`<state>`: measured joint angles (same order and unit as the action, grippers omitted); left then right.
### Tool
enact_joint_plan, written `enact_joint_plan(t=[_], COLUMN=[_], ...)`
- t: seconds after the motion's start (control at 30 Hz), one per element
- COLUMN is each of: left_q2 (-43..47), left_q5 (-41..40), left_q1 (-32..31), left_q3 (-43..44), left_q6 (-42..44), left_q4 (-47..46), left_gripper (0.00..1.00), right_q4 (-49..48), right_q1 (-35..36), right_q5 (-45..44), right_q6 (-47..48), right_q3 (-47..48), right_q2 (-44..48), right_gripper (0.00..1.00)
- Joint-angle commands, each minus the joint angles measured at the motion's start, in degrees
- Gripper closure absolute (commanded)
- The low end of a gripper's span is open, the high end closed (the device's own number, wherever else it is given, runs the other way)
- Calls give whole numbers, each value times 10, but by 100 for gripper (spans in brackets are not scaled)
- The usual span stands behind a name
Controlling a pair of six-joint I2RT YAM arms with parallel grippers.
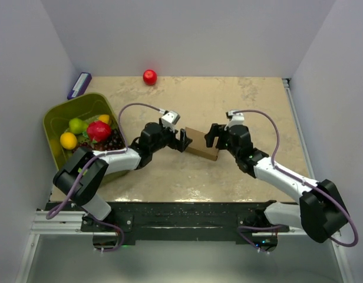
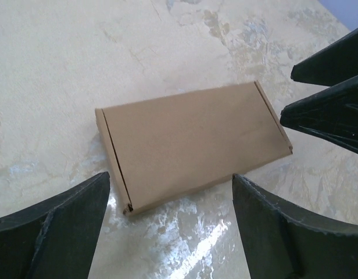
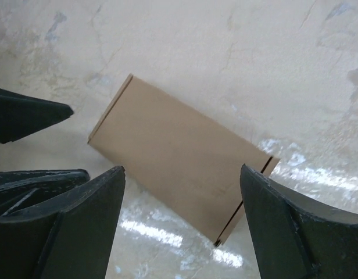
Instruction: Fold the paper box
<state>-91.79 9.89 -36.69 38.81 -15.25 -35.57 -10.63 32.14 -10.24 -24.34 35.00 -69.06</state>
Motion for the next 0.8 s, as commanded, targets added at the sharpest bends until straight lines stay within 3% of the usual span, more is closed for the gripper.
enact_joint_plan(t=[0.0, 0.23, 0.33, 0.57, 0.77], left_q2=[42, 116, 165, 256, 297], left_q5=[-32, 8, 8, -93, -111], left_q1=[47, 181, 207, 210, 210], left_q3=[70, 130, 136, 176, 165], left_q6=[-2, -70, -66, -30, 0], left_q4=[17, 97, 143, 300, 308], left_gripper=[9, 5, 1, 0, 0], right_q4=[4, 36, 64, 119, 129], right_q1=[-63, -221, -258, -282, -282], right_q5=[52, 137, 145, 131, 129], right_q6=[17, 25, 37, 50, 47], right_q3=[52, 69, 70, 85, 96], right_q2=[-6, 33, 67, 147, 176], right_gripper=[17, 16, 16, 16, 16])
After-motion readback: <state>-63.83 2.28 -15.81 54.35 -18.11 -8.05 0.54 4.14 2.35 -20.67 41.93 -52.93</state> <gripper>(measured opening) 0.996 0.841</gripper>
